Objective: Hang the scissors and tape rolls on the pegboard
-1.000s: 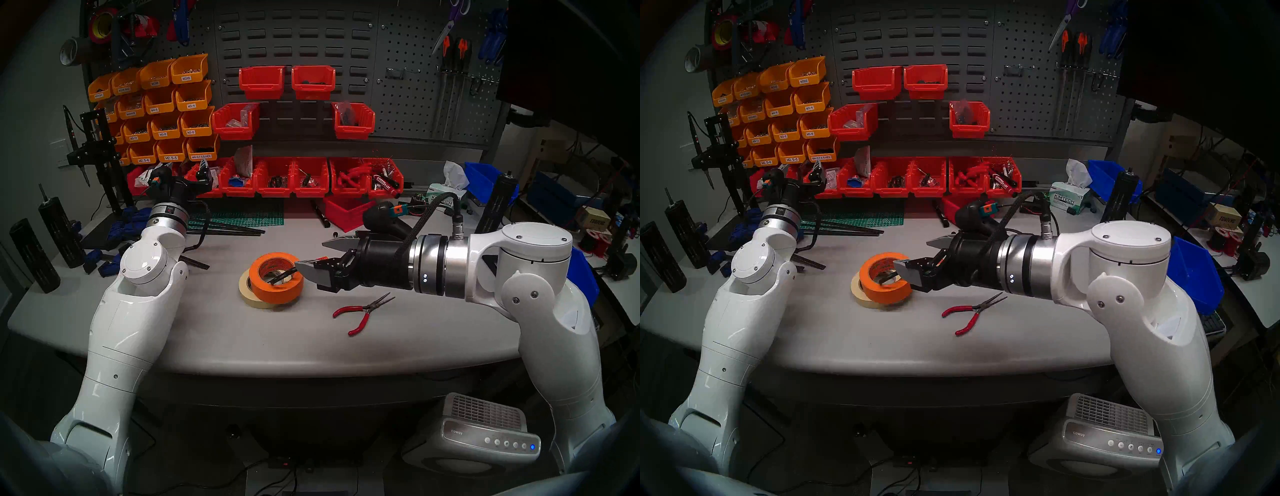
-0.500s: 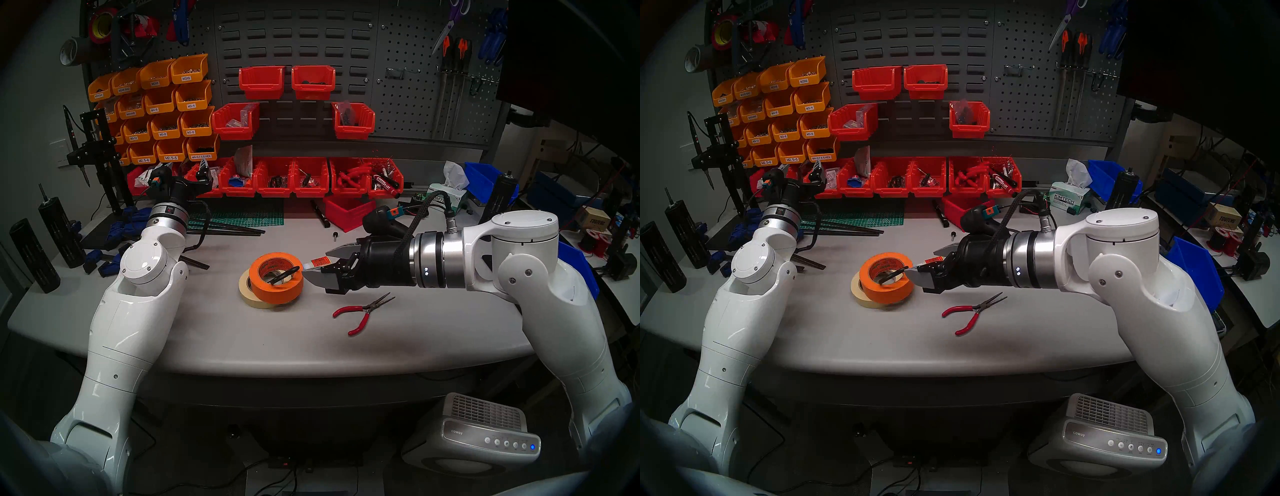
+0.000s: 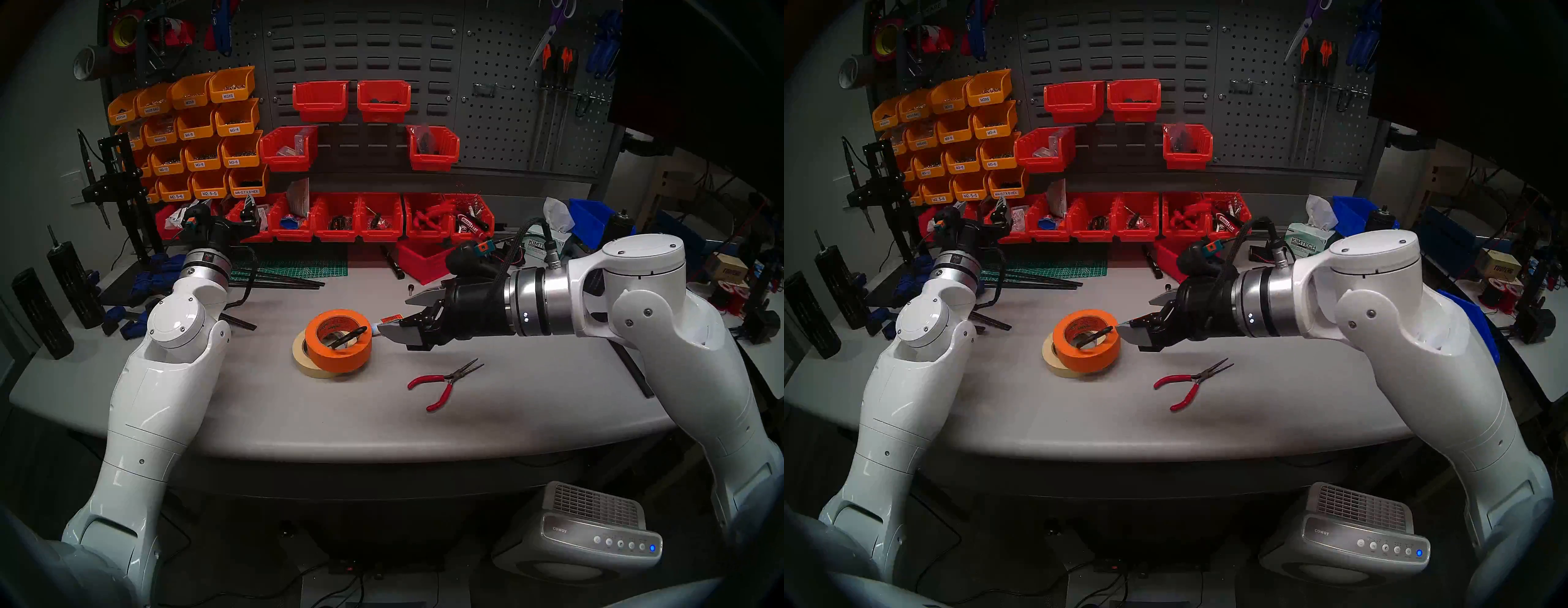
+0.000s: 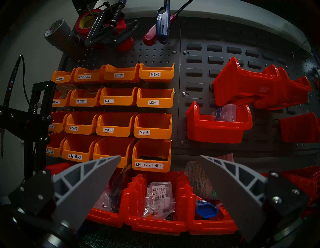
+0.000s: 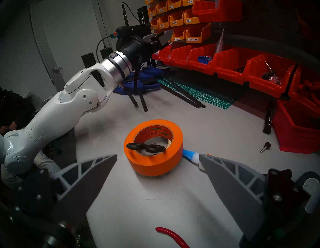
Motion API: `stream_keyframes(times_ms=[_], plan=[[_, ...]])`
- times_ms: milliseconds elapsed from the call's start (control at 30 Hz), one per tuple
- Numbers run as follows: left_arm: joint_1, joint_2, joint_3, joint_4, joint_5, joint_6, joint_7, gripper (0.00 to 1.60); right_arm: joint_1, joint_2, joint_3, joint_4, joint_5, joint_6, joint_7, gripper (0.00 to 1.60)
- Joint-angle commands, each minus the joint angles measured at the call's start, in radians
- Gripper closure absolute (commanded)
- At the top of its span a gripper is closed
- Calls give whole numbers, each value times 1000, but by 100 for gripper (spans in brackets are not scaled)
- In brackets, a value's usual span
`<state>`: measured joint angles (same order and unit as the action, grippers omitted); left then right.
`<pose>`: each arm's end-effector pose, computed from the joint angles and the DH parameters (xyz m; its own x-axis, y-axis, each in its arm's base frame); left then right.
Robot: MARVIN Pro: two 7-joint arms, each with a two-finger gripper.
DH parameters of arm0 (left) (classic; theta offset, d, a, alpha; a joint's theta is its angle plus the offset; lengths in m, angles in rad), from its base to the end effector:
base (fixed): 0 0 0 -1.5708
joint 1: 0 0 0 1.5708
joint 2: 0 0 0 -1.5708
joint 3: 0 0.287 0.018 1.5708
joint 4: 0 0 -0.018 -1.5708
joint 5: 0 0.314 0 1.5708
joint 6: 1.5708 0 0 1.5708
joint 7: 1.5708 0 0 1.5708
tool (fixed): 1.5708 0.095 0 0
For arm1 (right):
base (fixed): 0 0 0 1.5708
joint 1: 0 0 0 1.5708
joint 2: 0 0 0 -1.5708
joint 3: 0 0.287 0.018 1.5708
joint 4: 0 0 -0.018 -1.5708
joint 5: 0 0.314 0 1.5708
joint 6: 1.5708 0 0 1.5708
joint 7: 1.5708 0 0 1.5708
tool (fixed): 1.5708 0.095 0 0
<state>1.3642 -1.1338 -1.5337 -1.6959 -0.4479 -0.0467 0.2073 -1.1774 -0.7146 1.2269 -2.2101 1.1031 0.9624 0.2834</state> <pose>0.4636 0.1128 -0.1406 -0.3425 0.0214 0.9393 0.1070 -0.9923 0.0616 0.3376 0.0524 -0.0757 0.3331 0.3228 0.8859 0.8568 -0.4959 -0.1414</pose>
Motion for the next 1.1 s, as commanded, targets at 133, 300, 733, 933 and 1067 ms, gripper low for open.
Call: stream_keyframes(times_ms=[133, 300, 733, 933, 1067], plan=[[-30, 4, -8, -27, 2, -10, -1, 0, 106, -148, 42, 98, 223, -23, 22, 0], [-31, 4, -8, -27, 2, -10, -1, 0, 110, -198, 41, 122, 334, -23, 8, 0], [-31, 3, -8, -28, 2, -12, -1, 0, 86, -223, 54, 71, 518, -2, -222, 0], [-31, 3, -8, -28, 2, -12, -1, 0, 70, -218, 61, 18, 559, -2, -348, 0], [-32, 3, -8, -29, 2, -12, -1, 0, 68, -223, 62, 6, 598, -4, -408, 0]])
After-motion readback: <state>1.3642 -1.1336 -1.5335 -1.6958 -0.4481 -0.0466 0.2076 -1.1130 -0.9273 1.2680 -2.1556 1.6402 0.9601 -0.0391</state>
